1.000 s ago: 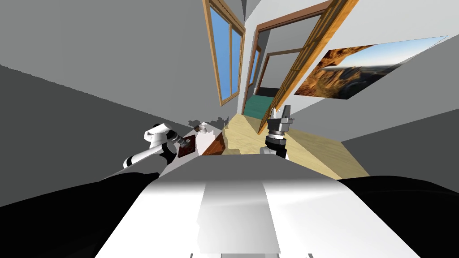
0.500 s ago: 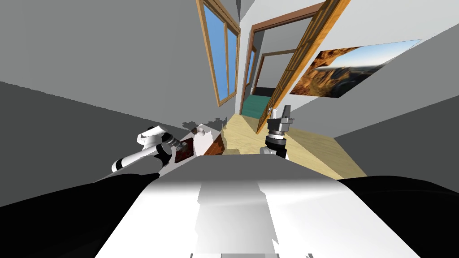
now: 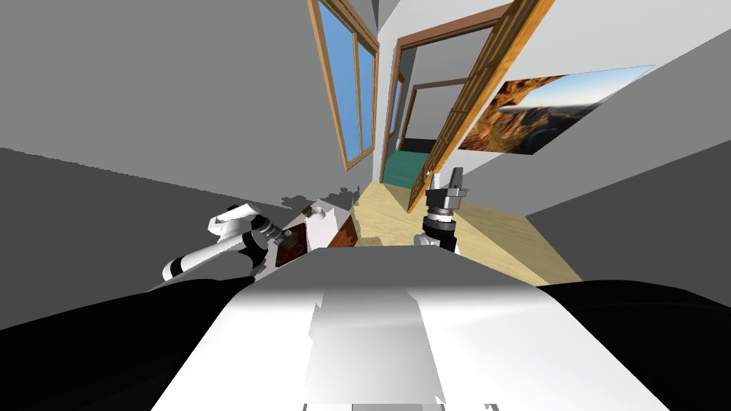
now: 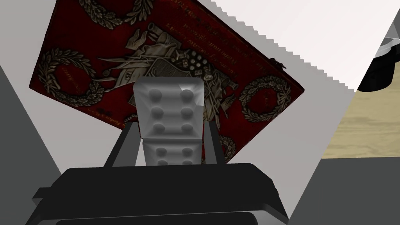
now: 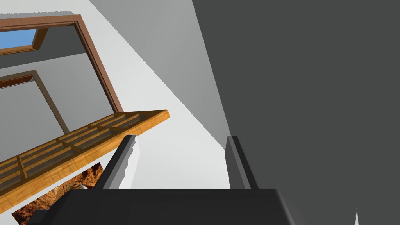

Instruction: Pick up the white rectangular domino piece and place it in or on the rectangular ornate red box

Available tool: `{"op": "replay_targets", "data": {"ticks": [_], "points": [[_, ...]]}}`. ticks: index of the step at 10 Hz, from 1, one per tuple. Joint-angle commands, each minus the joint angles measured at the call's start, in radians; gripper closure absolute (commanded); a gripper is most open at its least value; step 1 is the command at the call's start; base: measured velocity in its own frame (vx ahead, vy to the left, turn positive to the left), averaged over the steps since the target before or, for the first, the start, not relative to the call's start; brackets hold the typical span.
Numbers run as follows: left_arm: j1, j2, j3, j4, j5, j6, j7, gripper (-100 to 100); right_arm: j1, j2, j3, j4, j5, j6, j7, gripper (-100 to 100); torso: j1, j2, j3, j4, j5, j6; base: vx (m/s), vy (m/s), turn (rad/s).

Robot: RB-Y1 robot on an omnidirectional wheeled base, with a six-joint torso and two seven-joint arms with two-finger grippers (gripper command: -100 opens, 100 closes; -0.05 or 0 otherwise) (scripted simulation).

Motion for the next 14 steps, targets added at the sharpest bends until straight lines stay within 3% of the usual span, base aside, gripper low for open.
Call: {"op": "replay_targets", "data": {"ticks": [1, 5, 6, 7, 12, 14], "points": [[0.000, 0.000, 0.000, 0.000, 0.000, 0.000, 0.000, -100, 0.000, 0.000, 0.000, 0.000, 0.000, 0.000, 0.000, 0, 0.000, 0.000, 0.000, 0.000, 0.000, 0.000, 0.000, 0.000, 0.000], [0.000, 0.000, 0.000, 0.000, 0.000, 0.000, 0.000, -100, 0.000, 0.000, 0.000, 0.000, 0.000, 0.000, 0.000, 0, -0.002, 0.001, 0.001, 0.000, -0.001, 0.000, 0.000, 0.000, 0.000], [0.000, 0.000, 0.000, 0.000, 0.000, 0.000, 0.000, 0, 0.000, 0.000, 0.000, 0.000, 0.000, 0.000, 0.000, 0, -0.002, 0.001, 0.001, 0.000, -0.001, 0.000, 0.000, 0.000, 0.000], [-0.010, 0.022, 0.006, -0.016, -0.001, 0.040, 0.000, -100, 0.000, 0.000, 0.000, 0.000, 0.000, 0.000, 0.000, 0, -0.002, 0.001, 0.001, 0.000, -0.001, 0.000, -0.009, -0.014, -0.042], [-0.033, 0.074, 0.018, -0.053, -0.004, 0.134, -0.001, -100, 0.000, 0.000, 0.000, 0.000, 0.000, 0.000, 0.000, 0, -0.003, 0.002, 0.001, 0.001, -0.001, 0.000, -0.012, -0.016, -0.032], [-0.041, 0.077, 0.015, -0.034, -0.006, 0.120, -0.004, -100, 0.000, 0.000, 0.000, 0.000, 0.000, 0.000, 0.000, 0, -0.002, 0.002, 0.001, 0.000, -0.001, 0.000, -0.002, -0.003, -0.002]]}}
